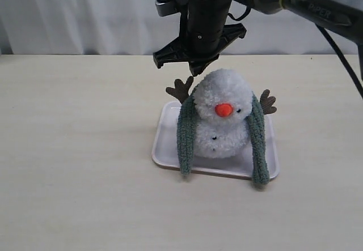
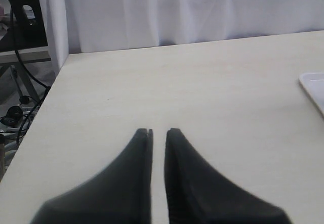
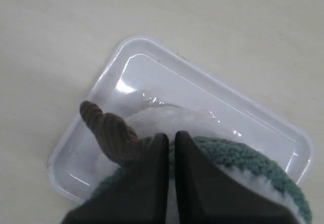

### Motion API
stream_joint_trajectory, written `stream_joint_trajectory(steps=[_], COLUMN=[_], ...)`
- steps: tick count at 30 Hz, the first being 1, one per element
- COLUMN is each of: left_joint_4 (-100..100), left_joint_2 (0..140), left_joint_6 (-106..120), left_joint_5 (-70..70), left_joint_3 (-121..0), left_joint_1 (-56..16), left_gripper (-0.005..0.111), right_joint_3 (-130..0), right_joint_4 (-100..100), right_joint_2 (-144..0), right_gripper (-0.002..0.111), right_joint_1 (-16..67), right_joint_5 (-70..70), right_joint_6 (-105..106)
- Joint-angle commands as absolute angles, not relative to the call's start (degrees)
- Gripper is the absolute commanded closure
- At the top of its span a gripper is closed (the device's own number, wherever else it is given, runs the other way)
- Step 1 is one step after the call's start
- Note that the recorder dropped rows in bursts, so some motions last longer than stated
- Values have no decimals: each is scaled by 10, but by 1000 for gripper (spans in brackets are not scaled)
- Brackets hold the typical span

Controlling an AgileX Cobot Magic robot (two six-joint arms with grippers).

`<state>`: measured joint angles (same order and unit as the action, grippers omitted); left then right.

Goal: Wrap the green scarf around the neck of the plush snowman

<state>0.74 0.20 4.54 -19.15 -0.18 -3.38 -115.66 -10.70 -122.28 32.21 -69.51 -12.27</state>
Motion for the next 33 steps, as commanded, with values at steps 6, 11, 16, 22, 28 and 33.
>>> stream_joint_trajectory(steps=[6,11,16,22,28,33], left_joint_4=[4,4,4,4,7,7], left_joint_2=[0,0,0,0,0,0], left_joint_6=[46,46,46,46,46,46], left_joint_5=[-185,-185,-185,-185,-185,-185], left_joint_3=[0,0,0,0,0,0], left_joint_1=[-32,-32,-32,-32,-32,-32], left_gripper=[96,96,96,96,96,96], right_joint_3=[-1089,-1087,-1083,-1090,-1106,-1105], right_joint_4=[-116,-106,-95,-96,-97,-81], right_joint_2=[-1215,-1221,-1241,-1242,-1192,-1162], right_gripper=[104,104,104,104,104,104], right_joint_1=[321,321,321,321,321,321], right_joint_5=[-700,-700,-700,-700,-700,-700], right_joint_6=[-128,-130,-117,-117,-120,-125])
